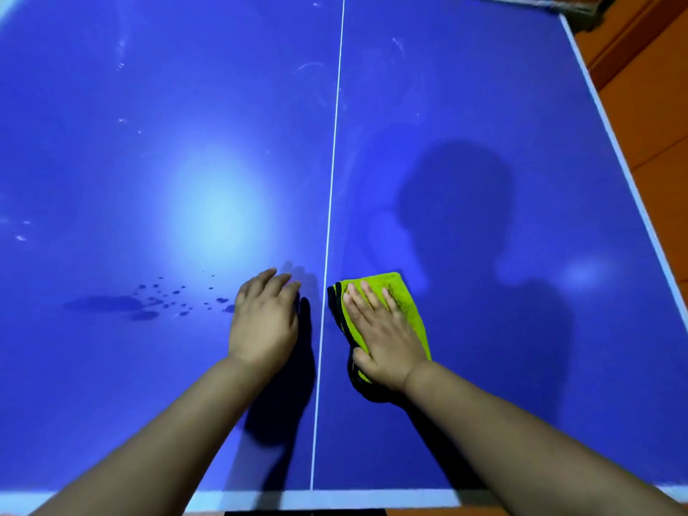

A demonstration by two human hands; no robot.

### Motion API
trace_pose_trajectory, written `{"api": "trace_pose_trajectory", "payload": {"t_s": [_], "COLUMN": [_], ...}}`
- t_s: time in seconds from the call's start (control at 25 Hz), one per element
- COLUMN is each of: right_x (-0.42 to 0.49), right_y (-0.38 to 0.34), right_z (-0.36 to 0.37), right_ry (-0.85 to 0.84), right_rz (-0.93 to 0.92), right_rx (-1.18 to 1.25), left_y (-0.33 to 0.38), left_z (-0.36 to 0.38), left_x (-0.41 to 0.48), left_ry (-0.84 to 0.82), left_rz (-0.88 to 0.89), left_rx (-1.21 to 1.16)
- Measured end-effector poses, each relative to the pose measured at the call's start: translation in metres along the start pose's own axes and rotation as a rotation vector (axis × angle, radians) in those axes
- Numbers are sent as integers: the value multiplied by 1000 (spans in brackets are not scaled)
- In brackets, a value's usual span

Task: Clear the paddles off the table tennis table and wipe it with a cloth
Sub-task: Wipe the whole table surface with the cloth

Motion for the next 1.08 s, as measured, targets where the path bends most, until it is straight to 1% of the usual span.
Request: {"api": "trace_pose_trajectory", "payload": {"t_s": [0.16,0.28,0.36,0.48,0.6,0.72,0.84,0.96,1.08], "right_x": [-49,-79,-90,-95,-88,-60,-12,36,82], "right_y": [-51,-86,-105,-108,-106,-87,-48,-3,47], "right_z": [9,17,22,26,25,21,10,2,-12], "right_ry": [14,21,10,-2,-3,11,37,33,65], "right_rz": [70,156,247,411,448,577,705,767,791], "right_rx": [8,49,71,108,112,128,157,214,218], "left_y": [-18,-32,-42,-51,-57,-53,-47,-47,-45], "left_z": [2,1,3,9,15,15,15,16,17], "left_x": [-50,-74,-85,-92,-83,-58,-22,22,73], "left_ry": [-34,-26,-37,-50,-72,-41,-29,-14,-42], "left_rz": [81,109,107,124,117,104,90,67,22], "left_rx": [70,55,31,29,15,-17,-32,4,8]}}
Point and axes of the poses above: each hand's wrist, its own x-axis towards the middle knuckle, its own z-axis out of the palm, y = z × x, the point moved 10 cm from there along x, towards the middle knuckle, and after that the axes turned 4 degrees about -z, right-handed, at the moved point
